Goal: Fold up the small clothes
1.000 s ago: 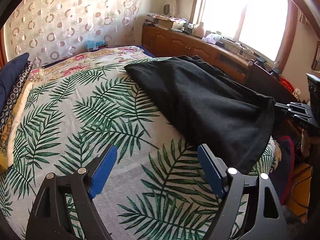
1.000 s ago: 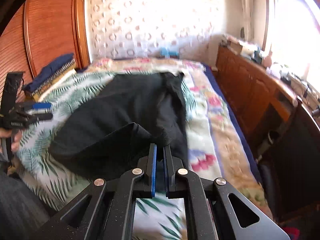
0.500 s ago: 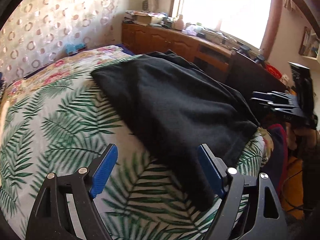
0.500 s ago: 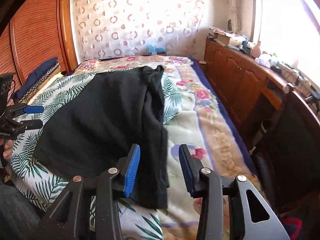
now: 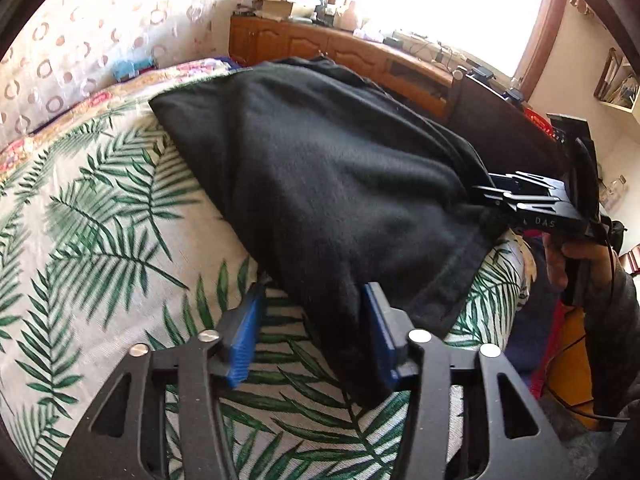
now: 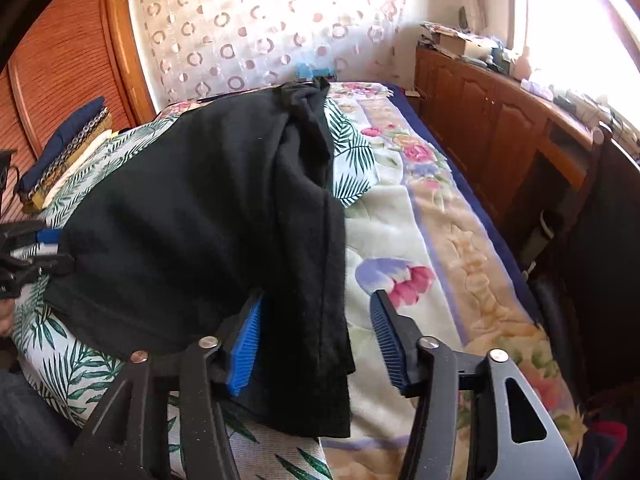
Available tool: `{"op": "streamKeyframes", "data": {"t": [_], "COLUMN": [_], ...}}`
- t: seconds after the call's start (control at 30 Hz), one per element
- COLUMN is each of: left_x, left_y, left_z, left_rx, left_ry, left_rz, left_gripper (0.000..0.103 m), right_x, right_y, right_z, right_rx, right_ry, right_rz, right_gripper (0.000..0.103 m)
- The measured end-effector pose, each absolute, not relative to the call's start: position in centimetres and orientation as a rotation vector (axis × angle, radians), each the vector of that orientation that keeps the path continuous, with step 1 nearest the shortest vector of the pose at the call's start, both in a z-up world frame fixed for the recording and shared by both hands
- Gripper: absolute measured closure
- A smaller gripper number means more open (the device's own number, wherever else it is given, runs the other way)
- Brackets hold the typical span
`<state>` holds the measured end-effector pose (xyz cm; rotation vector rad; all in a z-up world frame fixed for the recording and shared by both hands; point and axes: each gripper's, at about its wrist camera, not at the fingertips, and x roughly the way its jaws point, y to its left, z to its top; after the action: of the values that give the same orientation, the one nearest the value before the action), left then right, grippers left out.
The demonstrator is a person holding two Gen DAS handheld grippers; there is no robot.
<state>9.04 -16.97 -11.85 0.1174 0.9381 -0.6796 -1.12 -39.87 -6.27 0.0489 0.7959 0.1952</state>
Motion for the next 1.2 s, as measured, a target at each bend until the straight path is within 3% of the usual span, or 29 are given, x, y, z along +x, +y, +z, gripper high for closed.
{"op": "streamKeyframes", "data": {"t": [0.23, 0.33, 0.4, 0.43, 0.47, 0.5, 0.63, 1.2], "left_x": [7.8, 7.3, 7.2, 7.3, 7.3, 7.2, 7.0, 8.4], "left_y": [-17.7, -17.8, -17.8, -17.8, -17.8, -17.9, -17.7, -14.0], "left_z": [-12.0, -11.9, -12.0, -12.1, -12.1, -12.0, -11.2, -4.7], "left_rx": [0.147, 0.147, 0.144, 0.142, 0.141, 0.145, 0.139, 0.004], "left_ry": [0.950, 0.959, 0.967, 0.975, 0.977, 0.975, 0.942, 0.746], "left_rz": [-0.716, -0.738, -0.756, -0.770, -0.777, -0.780, -0.796, -0.773], "left_gripper": [0.067, 0.070, 0.078, 0.083, 0.084, 0.088, 0.096, 0.097], "right_x": [-1.3, -1.4, -1.7, -1.8, -1.9, -1.8, -2.0, -3.0], "right_y": [-39.3, -39.1, -38.3, -38.1, -38.0, -37.9, -37.7, -39.5], "right_z": [-6.5, -6.6, -6.4, -6.4, -6.3, -6.2, -5.9, -0.7], "right_rx": [0.075, 0.048, -0.014, -0.045, -0.064, -0.076, -0.101, 0.036], "right_ry": [0.809, 0.801, 0.790, 0.785, 0.782, 0.786, 0.776, 0.558], "right_rz": [0.245, 0.270, 0.262, 0.257, 0.251, 0.257, 0.270, 0.334], "right_gripper": [0.049, 0.065, 0.068, 0.074, 0.094, 0.096, 0.098, 0.098]}}
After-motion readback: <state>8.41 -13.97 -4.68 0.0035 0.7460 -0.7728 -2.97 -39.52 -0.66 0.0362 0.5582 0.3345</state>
